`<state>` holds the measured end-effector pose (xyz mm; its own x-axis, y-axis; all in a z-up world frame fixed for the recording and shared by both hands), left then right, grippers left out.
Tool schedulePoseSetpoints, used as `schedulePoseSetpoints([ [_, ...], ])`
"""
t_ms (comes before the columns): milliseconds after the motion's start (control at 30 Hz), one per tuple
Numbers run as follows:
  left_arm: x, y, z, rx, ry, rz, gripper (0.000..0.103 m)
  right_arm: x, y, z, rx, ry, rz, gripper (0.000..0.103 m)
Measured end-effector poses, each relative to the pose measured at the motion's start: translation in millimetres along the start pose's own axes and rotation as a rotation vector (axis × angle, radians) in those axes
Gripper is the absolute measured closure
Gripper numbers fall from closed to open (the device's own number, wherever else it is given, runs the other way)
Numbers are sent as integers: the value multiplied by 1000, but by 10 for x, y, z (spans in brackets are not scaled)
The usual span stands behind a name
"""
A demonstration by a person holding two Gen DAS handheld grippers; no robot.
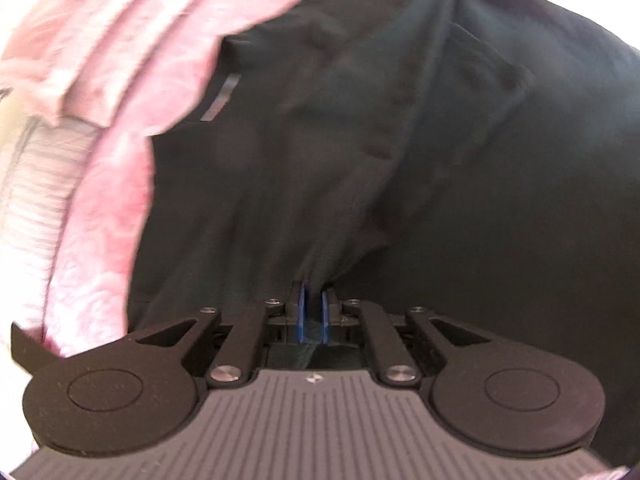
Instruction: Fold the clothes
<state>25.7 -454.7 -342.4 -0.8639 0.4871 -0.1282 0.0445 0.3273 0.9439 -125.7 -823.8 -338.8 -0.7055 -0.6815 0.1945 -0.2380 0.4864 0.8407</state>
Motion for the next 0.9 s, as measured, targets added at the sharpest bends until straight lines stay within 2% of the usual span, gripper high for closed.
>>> schedulePoseSetpoints([
  [133,-95,125,76,19,79,22,88,43,123,-3,-36,-35,23,49],
  [233,-165,219,133,33,139,39,86,33,359,60,-30,-50,34,49],
  [367,-260,344,208,51,218,61,73,-153,633,102,1,-54,25,49],
  [433,-307,407,245,61,258,72,71,-340,729,117,10,-37,-8,49],
  [633,-855,-68,150,91,359,96,71,-1094,861,96,51,59,-158,49],
  [667,-903,-186,141,81,362,129,71,-1218,867,106,53,76,-183,49],
  [733,-952,-356,129,65,353,190,73,-1449,862,138,52,113,-229,49],
  [767,-957,-385,127,61,343,208,79,-1552,859,163,50,137,-241,49],
  [800,-962,-414,125,58,333,227,98,-1643,826,189,47,162,-248,49],
  [900,-1036,-183,75,95,255,120,98,-1769,862,272,33,193,-249,49],
])
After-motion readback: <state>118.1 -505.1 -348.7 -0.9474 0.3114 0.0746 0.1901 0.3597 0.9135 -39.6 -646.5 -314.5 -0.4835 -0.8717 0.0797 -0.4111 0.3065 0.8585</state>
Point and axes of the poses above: each gripper's, at about its wrist camera, not at the fingertips, and y roughly against the way its jaws point, x to its right, z to its underside, the point moved 3 cm from there along -y, roughly the way its jaws point, and after that the axes turned 13 degrees about z, right-handed, at the moved point
